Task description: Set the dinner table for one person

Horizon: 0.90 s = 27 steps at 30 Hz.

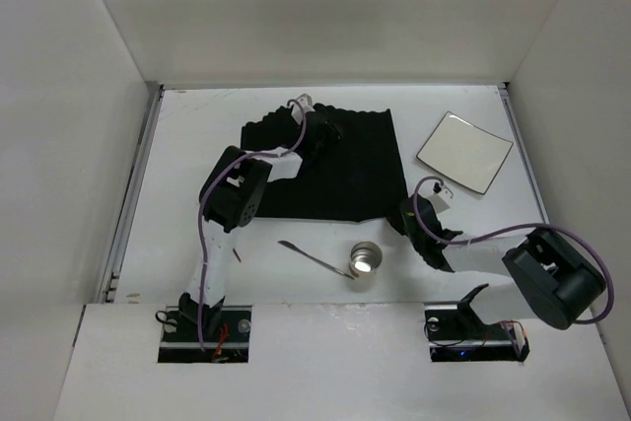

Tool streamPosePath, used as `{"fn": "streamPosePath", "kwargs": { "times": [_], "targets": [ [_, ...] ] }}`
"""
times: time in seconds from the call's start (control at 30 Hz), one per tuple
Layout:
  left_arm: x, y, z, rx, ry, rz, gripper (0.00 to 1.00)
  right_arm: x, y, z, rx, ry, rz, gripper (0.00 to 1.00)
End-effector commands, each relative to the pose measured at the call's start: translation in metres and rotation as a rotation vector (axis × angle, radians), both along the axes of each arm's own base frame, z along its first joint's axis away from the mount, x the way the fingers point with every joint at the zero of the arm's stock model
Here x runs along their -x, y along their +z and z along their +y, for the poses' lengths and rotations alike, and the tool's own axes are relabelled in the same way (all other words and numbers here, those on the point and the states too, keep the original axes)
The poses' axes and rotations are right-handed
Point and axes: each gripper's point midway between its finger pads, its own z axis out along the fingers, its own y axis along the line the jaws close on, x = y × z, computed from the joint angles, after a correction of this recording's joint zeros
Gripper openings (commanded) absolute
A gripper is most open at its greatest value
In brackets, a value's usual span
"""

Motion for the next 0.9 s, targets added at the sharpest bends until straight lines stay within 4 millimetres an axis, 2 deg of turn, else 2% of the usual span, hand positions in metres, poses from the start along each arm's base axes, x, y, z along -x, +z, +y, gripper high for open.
{"fn": "streamPosePath", "kwargs": {
  "times": [0.0, 0.1, 0.17, 0.23, 0.33, 0.4, 0.53, 0.63, 0.77, 0.8, 0.87],
  "targets": [
    [0.003, 0.062, 0.011, 0.009, 0.008, -0.133, 0.48, 0.003, 0.006, -0.003, 0.008, -0.012, -0.010, 0.18],
    [0.021, 0.098, 0.018, 0.021, -0.005, -0.196, 0.50, 0.000, 0.024, 0.000, 0.001, -0.004, -0.039, 0.19],
    [0.038, 0.113, 0.024, 0.029, -0.010, -0.230, 0.51, -0.002, 0.038, 0.000, 0.008, 0.006, -0.073, 0.21],
    [0.058, 0.117, 0.035, 0.037, -0.011, -0.246, 0.51, -0.002, 0.052, -0.002, 0.000, 0.004, -0.099, 0.22],
    [0.087, 0.101, 0.060, 0.050, 0.027, -0.223, 0.52, -0.005, 0.064, -0.006, 0.015, 0.000, -0.119, 0.25],
    [0.108, 0.071, 0.083, 0.030, 0.072, -0.164, 0.52, -0.011, 0.065, -0.011, 0.040, -0.014, -0.121, 0.31],
    [0.148, 0.011, 0.127, -0.006, 0.166, -0.010, 0.51, -0.021, 0.053, -0.014, 0.057, -0.037, -0.093, 0.42],
    [0.170, -0.011, 0.154, -0.029, 0.214, 0.043, 0.50, -0.025, 0.037, -0.008, 0.067, -0.031, -0.066, 0.44],
    [0.194, -0.016, 0.179, -0.030, 0.250, 0.054, 0.50, -0.026, 0.013, 0.001, 0.069, -0.018, -0.009, 0.27],
    [0.199, -0.014, 0.183, -0.036, 0.252, 0.050, 0.50, -0.025, 0.012, 0.004, 0.059, -0.014, -0.003, 0.21],
    [0.205, -0.011, 0.192, -0.052, 0.266, 0.046, 0.50, -0.022, 0.014, 0.006, 0.050, -0.010, -0.005, 0.18]
  ]
}}
